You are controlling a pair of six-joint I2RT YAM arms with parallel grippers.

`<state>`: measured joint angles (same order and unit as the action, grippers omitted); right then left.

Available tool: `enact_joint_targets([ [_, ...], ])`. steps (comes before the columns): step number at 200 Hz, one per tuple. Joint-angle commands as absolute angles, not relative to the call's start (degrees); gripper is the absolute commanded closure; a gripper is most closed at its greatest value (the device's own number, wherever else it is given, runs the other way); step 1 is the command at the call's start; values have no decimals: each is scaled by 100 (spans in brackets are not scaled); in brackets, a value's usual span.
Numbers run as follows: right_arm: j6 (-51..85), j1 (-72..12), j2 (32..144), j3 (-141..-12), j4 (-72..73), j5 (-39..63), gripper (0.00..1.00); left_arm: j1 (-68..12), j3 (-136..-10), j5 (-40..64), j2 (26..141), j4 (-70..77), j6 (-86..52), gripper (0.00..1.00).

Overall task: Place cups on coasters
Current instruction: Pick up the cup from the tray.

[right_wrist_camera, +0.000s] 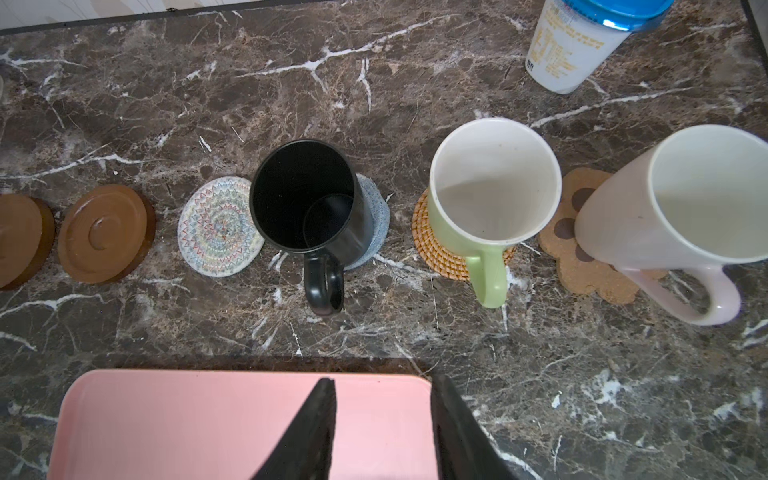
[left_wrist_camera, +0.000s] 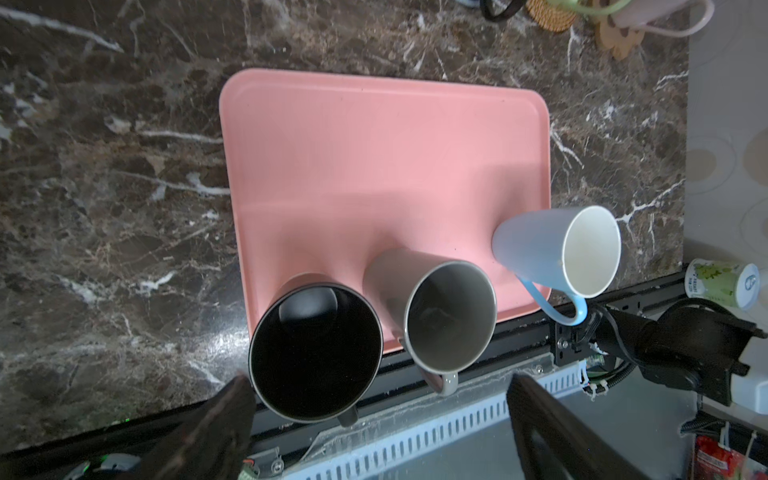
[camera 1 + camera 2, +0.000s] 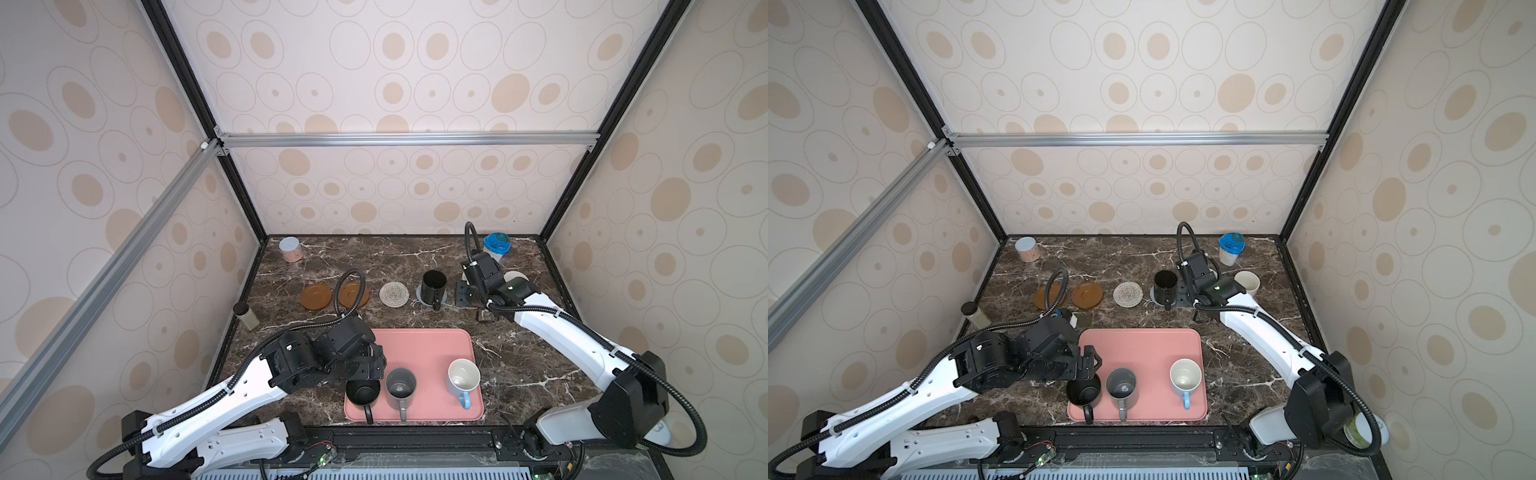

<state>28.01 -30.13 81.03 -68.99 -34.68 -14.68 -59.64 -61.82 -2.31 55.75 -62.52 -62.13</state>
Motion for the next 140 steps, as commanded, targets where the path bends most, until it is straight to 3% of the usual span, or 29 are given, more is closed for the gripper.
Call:
enact_joint_targets([
  [1,2812,-2976,7920,-6808,-3481,-1366,59,-6119,-5981,8,5323,-6702,-6921,8],
  [140,2775,-2867,7726,-6575,-3377,-1336,59,-7088,-4878,615,5738,-5941,-7716,18],
])
